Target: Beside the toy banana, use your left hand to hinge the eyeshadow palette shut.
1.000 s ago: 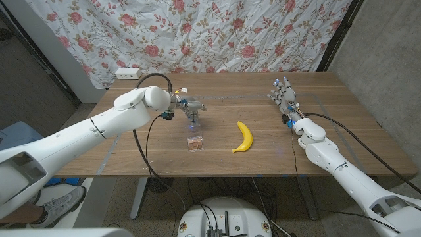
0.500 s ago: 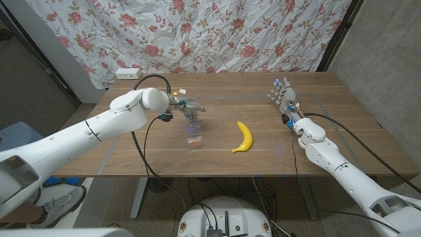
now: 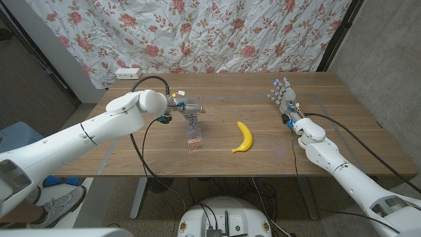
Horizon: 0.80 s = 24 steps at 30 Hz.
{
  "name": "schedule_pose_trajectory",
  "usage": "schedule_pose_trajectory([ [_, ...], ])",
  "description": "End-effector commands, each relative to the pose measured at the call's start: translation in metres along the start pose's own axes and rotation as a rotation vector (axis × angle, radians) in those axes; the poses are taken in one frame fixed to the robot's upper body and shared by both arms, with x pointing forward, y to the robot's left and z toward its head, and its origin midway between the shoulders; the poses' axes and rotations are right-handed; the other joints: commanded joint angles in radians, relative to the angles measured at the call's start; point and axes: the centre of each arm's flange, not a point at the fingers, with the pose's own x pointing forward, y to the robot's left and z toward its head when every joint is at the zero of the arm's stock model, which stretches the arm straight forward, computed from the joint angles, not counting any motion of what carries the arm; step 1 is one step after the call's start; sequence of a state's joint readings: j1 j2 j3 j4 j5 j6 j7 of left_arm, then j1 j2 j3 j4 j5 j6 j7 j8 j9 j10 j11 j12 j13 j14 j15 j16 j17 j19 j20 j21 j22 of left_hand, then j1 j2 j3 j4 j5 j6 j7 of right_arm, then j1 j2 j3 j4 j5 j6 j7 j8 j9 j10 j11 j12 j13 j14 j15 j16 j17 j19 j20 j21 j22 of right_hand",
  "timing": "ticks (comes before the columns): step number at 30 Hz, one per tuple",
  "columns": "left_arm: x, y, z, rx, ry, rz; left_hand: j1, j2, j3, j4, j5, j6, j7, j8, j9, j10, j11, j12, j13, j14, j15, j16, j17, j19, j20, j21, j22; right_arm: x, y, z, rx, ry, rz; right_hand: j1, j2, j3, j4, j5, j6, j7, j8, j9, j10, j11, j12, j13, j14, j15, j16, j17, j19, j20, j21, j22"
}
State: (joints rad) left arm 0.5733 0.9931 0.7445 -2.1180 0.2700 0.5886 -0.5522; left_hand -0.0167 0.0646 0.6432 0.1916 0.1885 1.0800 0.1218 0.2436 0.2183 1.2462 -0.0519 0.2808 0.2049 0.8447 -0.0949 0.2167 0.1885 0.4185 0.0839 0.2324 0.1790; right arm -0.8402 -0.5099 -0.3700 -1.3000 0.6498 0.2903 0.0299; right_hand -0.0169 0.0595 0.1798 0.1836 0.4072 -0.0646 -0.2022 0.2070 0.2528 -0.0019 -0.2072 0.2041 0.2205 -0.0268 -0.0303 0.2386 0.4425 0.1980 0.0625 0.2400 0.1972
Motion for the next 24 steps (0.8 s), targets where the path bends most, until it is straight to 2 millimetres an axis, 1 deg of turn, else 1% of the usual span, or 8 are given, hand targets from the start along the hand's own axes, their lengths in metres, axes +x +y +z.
schedule_pose_trajectory([
  [1, -0.007, -0.005, 0.002, 0.002, -0.011, 0.004, 0.010, 0.131, 0.009, -0.001, 0.002, 0.017, 0.018, -0.007, -0.001, -0.016, -0.010, -0.002, 0.003, -0.008, 0.000, -0.006, 0.002, -0.002, 0.003, -0.006, 0.003, 0.000, 0.000, 0.000, 0.000, 0.000, 0.000, -0.001, 0.110, -0.001, 0.008, 0.004, 0.001, -0.007, 0.005, 0.002, 0.002, -0.008, 0.005, 0.005, -0.005, -0.139, 0.003, 0.003, 0.006, -0.001, 0.004, 0.002],
  [17, -0.011, -0.013, 0.001, 0.008, -0.019, -0.006, 0.010, 0.131, 0.014, 0.000, 0.002, 0.014, 0.013, -0.013, -0.004, -0.021, -0.010, -0.009, 0.001, -0.011, -0.002, -0.007, 0.002, -0.006, 0.003, -0.009, 0.004, 0.000, 0.000, 0.000, 0.000, 0.000, 0.000, -0.001, 0.110, -0.001, 0.008, 0.004, 0.001, -0.007, 0.005, 0.002, 0.001, -0.008, 0.005, 0.005, -0.005, -0.139, 0.003, 0.003, 0.007, -0.002, 0.004, 0.002],
  [24, -0.009, -0.017, 0.000, 0.008, -0.020, -0.013, 0.009, 0.130, 0.016, 0.000, 0.001, 0.012, 0.014, -0.016, -0.005, -0.025, -0.009, -0.012, 0.001, -0.013, 0.000, -0.008, 0.002, -0.007, 0.003, -0.010, 0.004, 0.000, 0.000, 0.000, 0.000, 0.000, 0.000, -0.001, 0.110, -0.001, 0.008, 0.004, 0.001, -0.007, 0.005, 0.002, 0.002, -0.008, 0.005, 0.005, -0.005, -0.139, 0.003, 0.003, 0.007, -0.002, 0.004, 0.002],
])
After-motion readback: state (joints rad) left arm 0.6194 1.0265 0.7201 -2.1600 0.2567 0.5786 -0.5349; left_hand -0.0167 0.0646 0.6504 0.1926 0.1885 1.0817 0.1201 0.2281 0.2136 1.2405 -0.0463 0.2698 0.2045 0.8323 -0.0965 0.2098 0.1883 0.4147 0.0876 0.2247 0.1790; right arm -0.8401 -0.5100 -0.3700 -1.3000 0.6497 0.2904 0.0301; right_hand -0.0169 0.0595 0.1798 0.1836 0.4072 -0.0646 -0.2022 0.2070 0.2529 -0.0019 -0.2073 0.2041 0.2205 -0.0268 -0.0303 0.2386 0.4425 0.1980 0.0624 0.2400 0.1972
